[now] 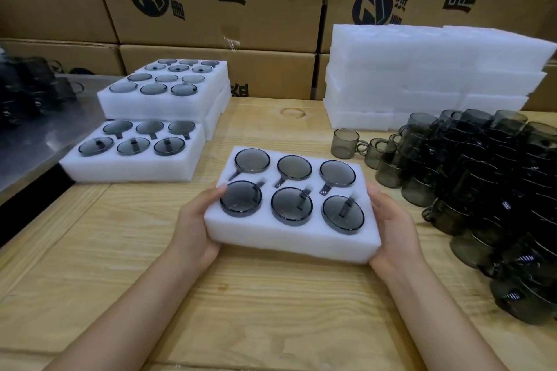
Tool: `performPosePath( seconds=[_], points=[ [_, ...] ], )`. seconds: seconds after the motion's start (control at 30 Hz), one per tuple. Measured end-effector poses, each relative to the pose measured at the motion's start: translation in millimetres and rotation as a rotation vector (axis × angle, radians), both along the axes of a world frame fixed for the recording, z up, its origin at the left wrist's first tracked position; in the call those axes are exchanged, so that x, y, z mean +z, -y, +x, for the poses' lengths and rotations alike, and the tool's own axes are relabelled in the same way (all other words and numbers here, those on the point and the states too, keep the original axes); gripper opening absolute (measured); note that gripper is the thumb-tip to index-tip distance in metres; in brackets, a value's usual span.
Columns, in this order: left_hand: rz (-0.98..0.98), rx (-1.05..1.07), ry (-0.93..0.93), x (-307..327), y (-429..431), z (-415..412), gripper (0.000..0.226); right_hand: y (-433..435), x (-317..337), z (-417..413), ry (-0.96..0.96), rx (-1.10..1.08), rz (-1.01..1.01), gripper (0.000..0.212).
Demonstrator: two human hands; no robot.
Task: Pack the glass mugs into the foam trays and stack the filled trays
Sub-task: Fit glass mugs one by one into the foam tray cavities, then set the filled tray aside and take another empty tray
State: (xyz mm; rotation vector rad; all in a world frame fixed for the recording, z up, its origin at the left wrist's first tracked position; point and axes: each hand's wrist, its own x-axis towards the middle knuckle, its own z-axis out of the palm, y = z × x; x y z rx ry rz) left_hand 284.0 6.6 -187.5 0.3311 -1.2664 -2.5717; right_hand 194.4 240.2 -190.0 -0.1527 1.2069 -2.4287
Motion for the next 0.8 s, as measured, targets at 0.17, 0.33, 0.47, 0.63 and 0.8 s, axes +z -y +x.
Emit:
performPosePath(
  seconds=[0.17, 0.33, 0.47, 0.63, 0.8],
  points=[
    [0.379, 0.059, -0.152, 5.0, -2.8, 0.7, 0.045, 13.7, 0.7, 5.2, -0.143, 0.046, 0.059, 0.044],
    [0.273, 0.067, -0.083, 4.9, -46.5, -2.2, 0.054, 25.2, -3.3, 12.2, -0.118, -0.108, -0.002, 0.052],
    [0.217, 0.159, 0.044, 11.9, -52.8, -9.0, 0.051, 26.4, -4.1, 13.8, -0.187, -0.076, 0.025, 0.059],
    [0.215, 0.247, 0.09, 28.4, -23.6, -6.8, 0.042, 26.4, -11.4, 13.3, -0.194, -0.044, 0.113, 0.072],
    [0.298, 0.412, 0.126, 55.9, 37.0, -2.2, 0.036, 18.7, -13.1, 6.6, -0.118, -0.067, 0.095, 0.053]
  ],
)
